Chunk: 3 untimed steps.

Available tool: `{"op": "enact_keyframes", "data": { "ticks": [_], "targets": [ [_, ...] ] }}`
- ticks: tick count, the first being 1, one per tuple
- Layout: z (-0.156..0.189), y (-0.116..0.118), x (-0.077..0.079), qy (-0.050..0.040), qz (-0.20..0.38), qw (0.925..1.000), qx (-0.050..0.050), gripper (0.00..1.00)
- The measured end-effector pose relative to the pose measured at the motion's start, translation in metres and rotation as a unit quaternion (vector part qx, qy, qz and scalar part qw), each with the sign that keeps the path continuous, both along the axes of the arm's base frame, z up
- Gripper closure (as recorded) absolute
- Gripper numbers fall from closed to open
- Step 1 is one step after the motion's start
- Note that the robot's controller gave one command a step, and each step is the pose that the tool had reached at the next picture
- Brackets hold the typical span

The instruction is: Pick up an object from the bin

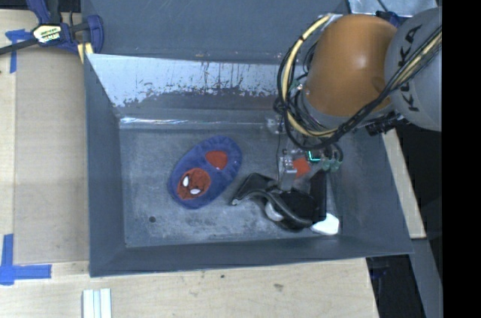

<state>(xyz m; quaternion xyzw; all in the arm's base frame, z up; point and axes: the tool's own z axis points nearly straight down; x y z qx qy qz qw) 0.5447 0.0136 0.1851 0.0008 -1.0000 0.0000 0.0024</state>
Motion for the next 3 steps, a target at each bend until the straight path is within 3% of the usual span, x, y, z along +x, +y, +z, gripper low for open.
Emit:
{"op": "enact_keyframes", "data": {
  "ticks": [1, 2, 3],
  "targets": [
    [-0.116, -0.031, -0.055, 0.0007, -0.153, 0.9882, 0.001, 0.0],
    [-0.085, -0.01, -0.06, -0.0061, -0.221, 0.9752, 0.0, 0.0],
    [-0.082, -0.015, -0.047, -0.0049, -0.327, 0.9448, -0.001, 0.0]
  ]
}}
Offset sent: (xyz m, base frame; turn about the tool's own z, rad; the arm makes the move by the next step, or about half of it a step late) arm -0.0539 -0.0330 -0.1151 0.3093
